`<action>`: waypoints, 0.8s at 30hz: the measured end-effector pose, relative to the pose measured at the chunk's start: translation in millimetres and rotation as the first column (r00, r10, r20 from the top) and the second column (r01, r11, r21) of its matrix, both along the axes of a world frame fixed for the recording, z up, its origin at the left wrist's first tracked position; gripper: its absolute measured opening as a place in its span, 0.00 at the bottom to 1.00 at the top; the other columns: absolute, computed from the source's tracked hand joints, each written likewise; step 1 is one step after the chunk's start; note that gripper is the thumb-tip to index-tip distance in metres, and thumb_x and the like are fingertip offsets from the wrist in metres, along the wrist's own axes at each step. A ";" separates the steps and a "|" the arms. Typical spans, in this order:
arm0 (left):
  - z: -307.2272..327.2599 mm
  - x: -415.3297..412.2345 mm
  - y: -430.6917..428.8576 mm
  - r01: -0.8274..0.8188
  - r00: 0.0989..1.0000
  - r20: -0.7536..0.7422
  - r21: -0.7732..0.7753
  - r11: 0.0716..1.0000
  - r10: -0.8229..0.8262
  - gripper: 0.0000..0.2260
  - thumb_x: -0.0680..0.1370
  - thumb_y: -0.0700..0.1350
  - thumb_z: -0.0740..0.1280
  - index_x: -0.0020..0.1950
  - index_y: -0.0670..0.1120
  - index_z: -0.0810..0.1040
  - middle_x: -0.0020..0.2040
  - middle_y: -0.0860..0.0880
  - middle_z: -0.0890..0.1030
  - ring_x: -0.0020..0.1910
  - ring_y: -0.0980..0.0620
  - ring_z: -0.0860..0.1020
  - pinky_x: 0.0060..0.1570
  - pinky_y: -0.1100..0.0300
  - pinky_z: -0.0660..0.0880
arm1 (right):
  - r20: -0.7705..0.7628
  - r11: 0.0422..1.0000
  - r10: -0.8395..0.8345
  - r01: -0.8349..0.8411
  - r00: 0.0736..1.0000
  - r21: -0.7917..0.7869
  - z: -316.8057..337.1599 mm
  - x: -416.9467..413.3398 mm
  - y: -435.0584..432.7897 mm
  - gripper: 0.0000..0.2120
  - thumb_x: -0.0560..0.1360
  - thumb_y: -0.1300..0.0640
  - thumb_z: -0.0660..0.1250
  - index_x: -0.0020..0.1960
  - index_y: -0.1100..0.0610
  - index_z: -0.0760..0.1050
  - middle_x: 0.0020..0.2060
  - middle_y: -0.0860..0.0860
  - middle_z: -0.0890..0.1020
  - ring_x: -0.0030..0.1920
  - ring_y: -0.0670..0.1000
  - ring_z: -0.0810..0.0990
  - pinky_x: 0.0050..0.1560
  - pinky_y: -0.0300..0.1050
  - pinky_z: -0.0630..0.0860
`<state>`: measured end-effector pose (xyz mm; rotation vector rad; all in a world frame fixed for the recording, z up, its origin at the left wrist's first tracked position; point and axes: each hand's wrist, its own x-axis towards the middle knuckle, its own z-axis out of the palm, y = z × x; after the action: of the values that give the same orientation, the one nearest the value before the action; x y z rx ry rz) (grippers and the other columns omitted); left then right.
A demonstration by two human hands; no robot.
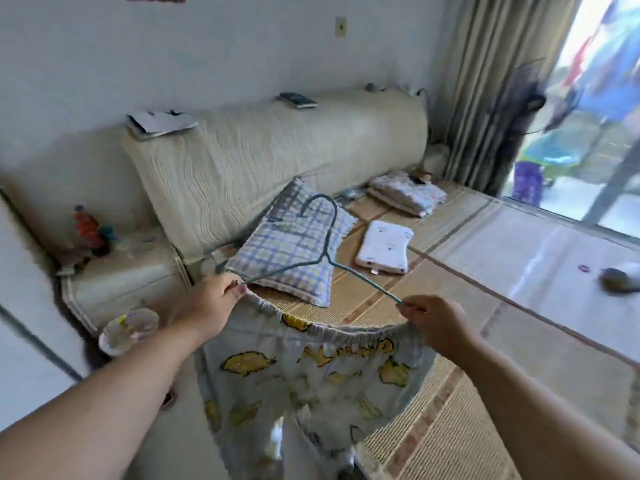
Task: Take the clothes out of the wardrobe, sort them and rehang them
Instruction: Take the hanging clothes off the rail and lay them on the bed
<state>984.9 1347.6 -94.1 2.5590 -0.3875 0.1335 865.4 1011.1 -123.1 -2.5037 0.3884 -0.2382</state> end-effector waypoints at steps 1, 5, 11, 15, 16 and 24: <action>-7.6 6.7 -5.8 0.052 0.998 -0.038 0.016 0.999 -0.051 0.09 0.80 0.50 0.61 0.48 0.47 0.78 0.44 0.47 0.79 0.44 0.47 0.75 0.40 0.54 0.68 | -0.019 0.999 -0.052 0.052 0.998 0.013 -7.2 -9.4 1.1 0.06 0.74 0.52 0.68 0.47 0.51 0.83 0.38 0.50 0.83 0.41 0.52 0.80 0.39 0.40 0.68; -29.0 21.9 -38.3 0.256 0.961 -0.111 0.028 0.966 -0.252 0.09 0.80 0.50 0.61 0.45 0.48 0.76 0.41 0.48 0.77 0.43 0.47 0.74 0.38 0.55 0.65 | -0.051 0.964 -0.264 0.265 0.963 0.029 -27.1 -57.7 4.3 0.06 0.75 0.52 0.68 0.48 0.51 0.84 0.36 0.44 0.80 0.36 0.46 0.78 0.34 0.35 0.70; -41.4 16.0 -110.3 0.525 0.836 -0.163 -0.044 0.850 -0.525 0.09 0.80 0.49 0.61 0.41 0.51 0.74 0.35 0.51 0.75 0.36 0.51 0.72 0.32 0.57 0.64 | -0.069 0.838 -0.535 0.539 0.842 0.085 -31.3 -136.9 -10.8 0.05 0.74 0.51 0.68 0.47 0.48 0.83 0.34 0.36 0.79 0.38 0.42 0.79 0.36 0.36 0.70; -48.6 1.0 -173.2 0.642 0.745 -0.179 -0.071 0.763 -0.643 0.08 0.80 0.49 0.61 0.46 0.48 0.76 0.39 0.49 0.77 0.41 0.47 0.74 0.37 0.54 0.67 | -0.019 0.742 -0.664 0.662 0.747 0.102 -26.1 -183.0 -28.0 0.06 0.74 0.51 0.68 0.39 0.44 0.81 0.32 0.39 0.81 0.36 0.42 0.79 0.33 0.37 0.68; -49.5 -2.5 -187.7 0.666 0.725 -0.173 -0.070 0.743 -0.667 0.08 0.80 0.48 0.61 0.46 0.47 0.77 0.40 0.49 0.78 0.41 0.47 0.75 0.38 0.54 0.67 | -0.012 0.720 -0.690 0.688 0.724 0.095 -26.1 -191.4 -33.2 0.07 0.75 0.51 0.67 0.39 0.45 0.81 0.33 0.40 0.81 0.37 0.44 0.79 0.34 0.40 0.69; -75.7 -11.7 -334.7 0.736 0.668 -0.175 0.012 0.677 -0.723 0.08 0.80 0.50 0.60 0.45 0.49 0.76 0.38 0.52 0.76 0.37 0.51 0.73 0.32 0.57 0.61 | -0.076 0.586 -0.803 0.806 0.591 0.080 -62.1 -214.2 -126.1 0.08 0.77 0.52 0.64 0.48 0.51 0.82 0.40 0.48 0.82 0.43 0.51 0.77 0.40 0.43 0.68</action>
<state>973.2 1012.8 -169.8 2.2560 -1.3472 -0.3919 651.2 885.0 -185.2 -2.0420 1.5212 -0.5125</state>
